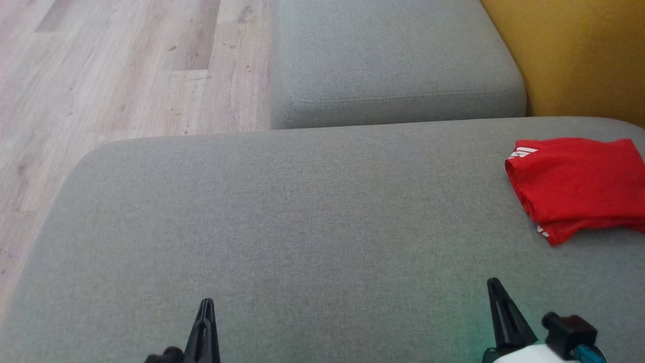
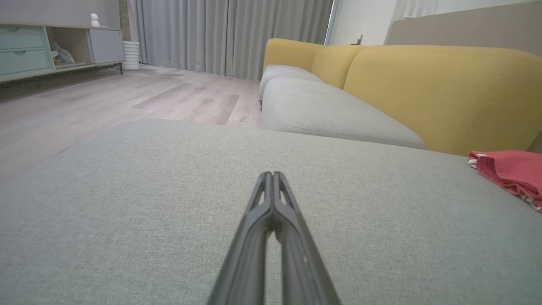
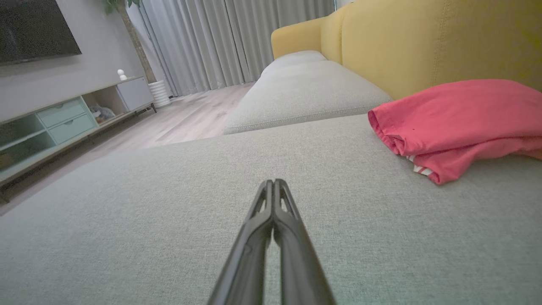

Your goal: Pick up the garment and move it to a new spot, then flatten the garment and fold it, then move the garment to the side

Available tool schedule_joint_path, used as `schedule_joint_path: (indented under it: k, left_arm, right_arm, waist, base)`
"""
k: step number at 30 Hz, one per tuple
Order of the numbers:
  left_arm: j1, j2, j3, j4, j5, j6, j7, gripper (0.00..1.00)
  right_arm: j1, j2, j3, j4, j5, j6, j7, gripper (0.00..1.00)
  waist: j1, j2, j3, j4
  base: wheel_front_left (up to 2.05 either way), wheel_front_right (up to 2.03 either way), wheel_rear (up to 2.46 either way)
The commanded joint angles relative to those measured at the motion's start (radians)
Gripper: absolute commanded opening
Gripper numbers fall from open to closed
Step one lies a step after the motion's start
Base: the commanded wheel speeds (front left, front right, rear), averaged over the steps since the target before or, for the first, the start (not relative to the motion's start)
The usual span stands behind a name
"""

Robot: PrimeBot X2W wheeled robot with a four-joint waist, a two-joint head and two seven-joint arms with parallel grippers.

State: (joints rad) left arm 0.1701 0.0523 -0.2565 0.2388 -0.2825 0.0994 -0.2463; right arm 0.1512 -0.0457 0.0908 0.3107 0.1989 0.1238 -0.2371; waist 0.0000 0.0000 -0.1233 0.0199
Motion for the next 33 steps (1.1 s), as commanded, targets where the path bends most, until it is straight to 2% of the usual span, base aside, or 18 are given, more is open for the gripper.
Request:
schedule_joint_path:
  k: [1, 33]
  left_arm:
    - [-0.046, 0.004, 0.015, -0.034, -0.040, -0.007, 0.008, 0.00]
    - [-0.108, 0.016, 0.090, -0.020, -0.396, -0.067, 0.086, 0.00]
  right_arm:
    - [-0.054, -0.004, -0.006, -0.035, 0.046, 0.000, 0.006, 0.00]
    - [-0.108, -0.016, -0.043, -0.043, 0.419, 0.002, 0.084, 0.00]
  waist:
    - [0.0000, 0.0000, 0.003, -0.001]
    - [0.0000, 0.0000, 0.035, -0.006]
  base:
    - [0.00, 0.00, 0.00]
    - [0.00, 0.00, 0.00]
